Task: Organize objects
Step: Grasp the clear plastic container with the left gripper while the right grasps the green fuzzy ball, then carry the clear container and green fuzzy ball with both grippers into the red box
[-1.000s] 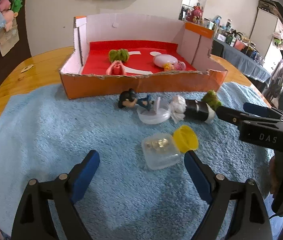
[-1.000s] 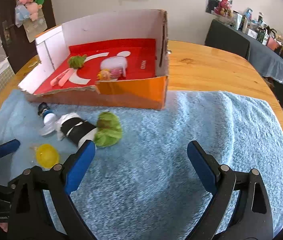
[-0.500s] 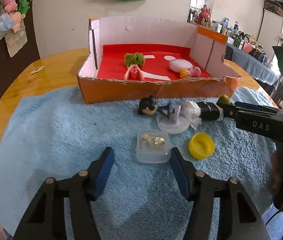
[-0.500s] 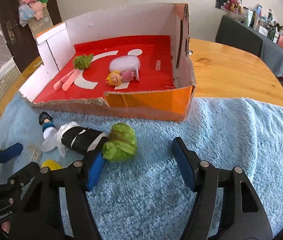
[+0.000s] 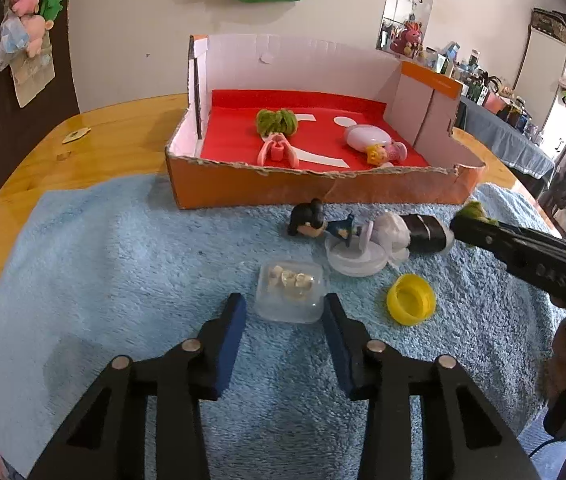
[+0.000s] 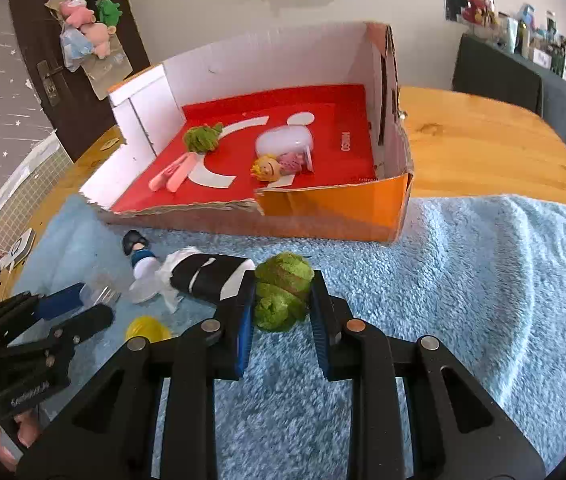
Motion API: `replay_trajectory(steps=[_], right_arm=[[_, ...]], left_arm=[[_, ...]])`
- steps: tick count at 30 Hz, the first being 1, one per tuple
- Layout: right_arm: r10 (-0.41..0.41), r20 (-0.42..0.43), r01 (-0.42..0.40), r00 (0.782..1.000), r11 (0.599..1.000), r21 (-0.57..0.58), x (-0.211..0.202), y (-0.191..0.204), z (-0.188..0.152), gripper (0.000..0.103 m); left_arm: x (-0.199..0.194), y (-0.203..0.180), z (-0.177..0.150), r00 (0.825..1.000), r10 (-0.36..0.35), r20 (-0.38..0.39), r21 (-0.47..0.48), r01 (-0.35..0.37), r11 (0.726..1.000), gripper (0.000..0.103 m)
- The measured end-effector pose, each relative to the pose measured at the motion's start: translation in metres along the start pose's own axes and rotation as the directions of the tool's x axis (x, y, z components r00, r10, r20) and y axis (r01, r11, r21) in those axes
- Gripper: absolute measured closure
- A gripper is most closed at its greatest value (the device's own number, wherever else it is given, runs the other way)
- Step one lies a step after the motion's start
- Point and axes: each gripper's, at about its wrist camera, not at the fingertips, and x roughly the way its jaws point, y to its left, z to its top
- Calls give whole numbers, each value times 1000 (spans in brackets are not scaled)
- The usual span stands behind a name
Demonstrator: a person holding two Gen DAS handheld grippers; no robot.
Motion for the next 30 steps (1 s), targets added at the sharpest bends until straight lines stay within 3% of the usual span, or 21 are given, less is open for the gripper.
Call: replay_trajectory(steps=[13, 30], right_arm=[[52, 19, -51, 998, 998, -31, -16, 20, -7, 79], [128, -26, -129, 991, 991, -27, -14, 30, -4, 79]], left_arm=[[-2, 5, 3, 1000, -7, 11, -2, 7, 1000, 67], [-21, 8, 27, 997, -58, 44, -8, 58, 998, 67]])
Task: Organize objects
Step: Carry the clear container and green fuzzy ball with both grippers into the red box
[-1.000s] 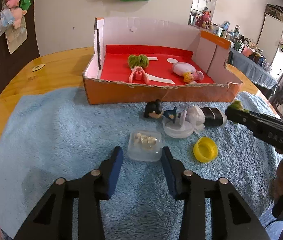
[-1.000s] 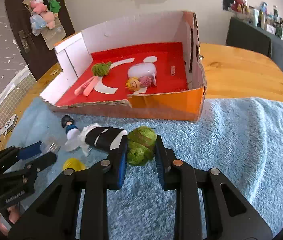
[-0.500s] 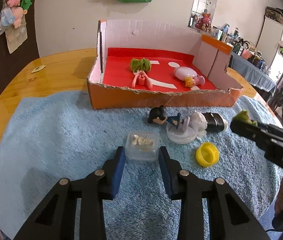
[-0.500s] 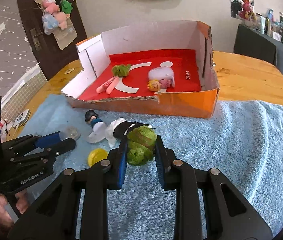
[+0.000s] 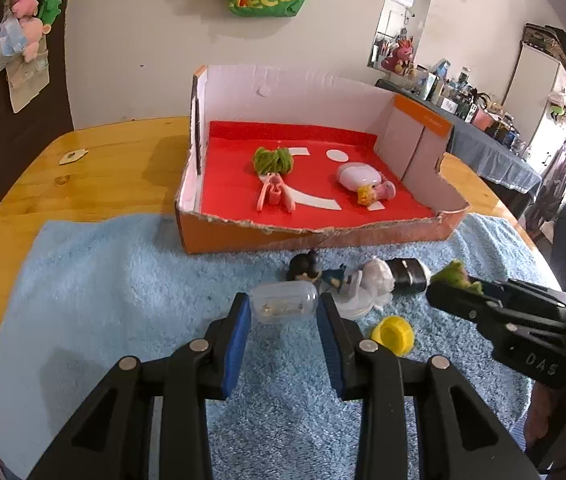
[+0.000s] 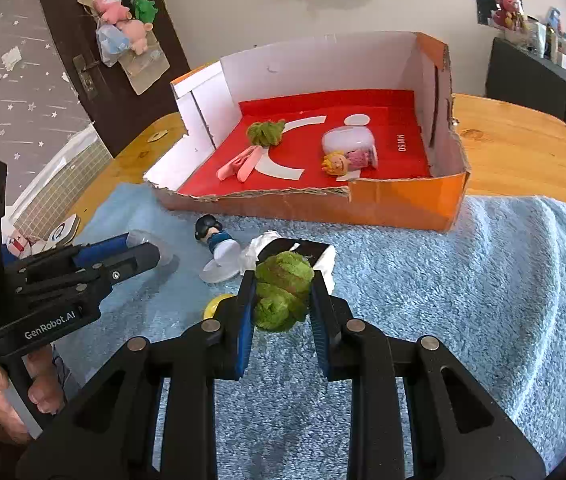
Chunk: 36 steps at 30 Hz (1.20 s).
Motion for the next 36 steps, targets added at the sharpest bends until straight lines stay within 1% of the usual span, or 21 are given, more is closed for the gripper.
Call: replay_trajectory(steps=[8, 18, 32, 36], right_arm=[[13, 0, -13, 1000, 1000, 3, -2, 2, 6, 79], [24, 9, -24, 1000, 1000, -1, -6, 8, 9, 79], [23, 20, -23, 1000, 1000, -10, -7, 11, 18, 79], [26, 22, -26, 999, 1000, -14, -6, 12, 26, 79]], left_arm=[[2, 0, 3, 1000, -26, -16, -9, 26, 1000, 67], [-9, -1, 7, 1000, -23, 18, 1, 23, 1000, 67], [-15, 0, 23, 999, -30, 44, -5, 30, 1000, 67], [-15, 0, 29, 998, -30, 52, -4, 30, 1000, 67]])
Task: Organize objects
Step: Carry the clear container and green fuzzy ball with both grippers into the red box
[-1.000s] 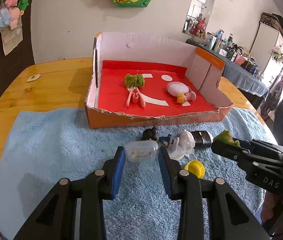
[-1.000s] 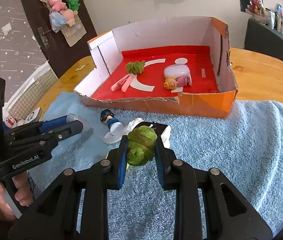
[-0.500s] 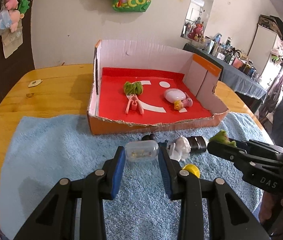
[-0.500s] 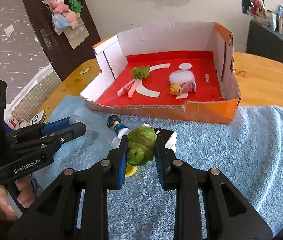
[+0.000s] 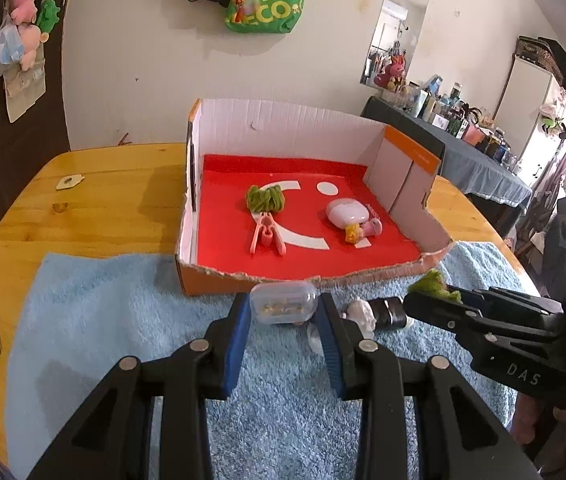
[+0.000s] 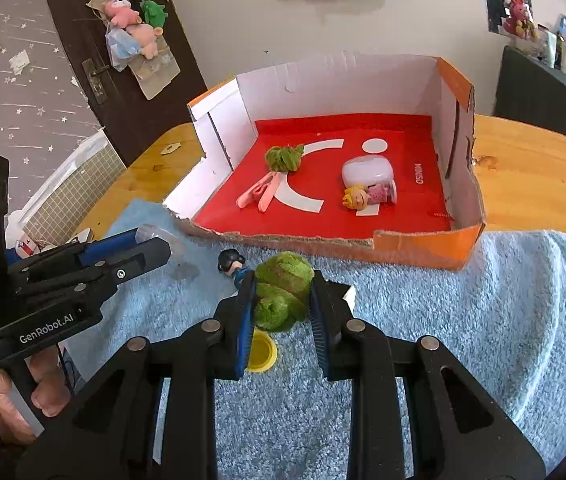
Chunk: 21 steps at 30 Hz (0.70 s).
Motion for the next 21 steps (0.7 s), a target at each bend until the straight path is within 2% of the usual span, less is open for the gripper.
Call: replay_trajectory(steps=[21], right_arm=[[-7, -3, 7, 1000, 1000, -13, 15, -8, 37, 79]], left_arm=[[25, 0, 31, 1000, -18, -11, -1, 18, 1000, 67]])
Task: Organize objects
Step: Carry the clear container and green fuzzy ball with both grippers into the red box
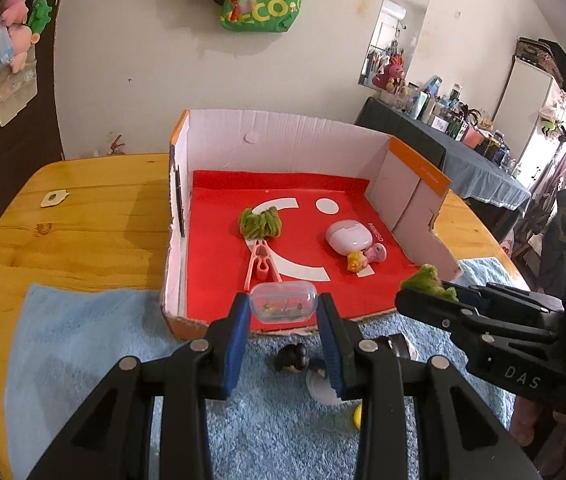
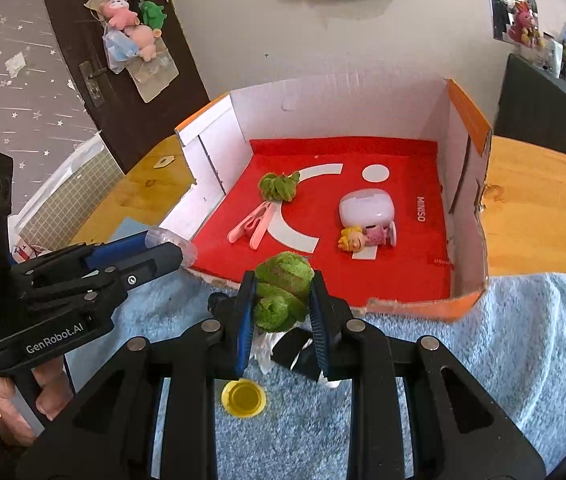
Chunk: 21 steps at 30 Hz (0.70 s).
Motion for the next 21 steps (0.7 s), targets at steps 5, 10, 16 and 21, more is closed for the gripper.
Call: replay_trajectory(steps=[5, 10, 16, 21], right_arm=[[-7, -6, 7, 1000, 1000, -2, 6, -4, 6, 79], [-23, -11, 23, 1000, 1000, -5, 12, -9, 14, 79], [-60, -24, 60, 998, 998, -7, 19, -17, 22, 79], [-85, -51, 85, 995, 996, -9, 28, -25, 26, 79]], left_arm=[[11, 0, 7, 1000, -10, -11, -3, 10, 1000, 67], [20, -3, 14, 1000, -20, -15, 5, 20, 1000, 67], [33, -7, 22, 999, -32, -24, 19, 32, 999, 67], [44, -9, 26, 998, -43, -40, 20, 44, 999, 67]])
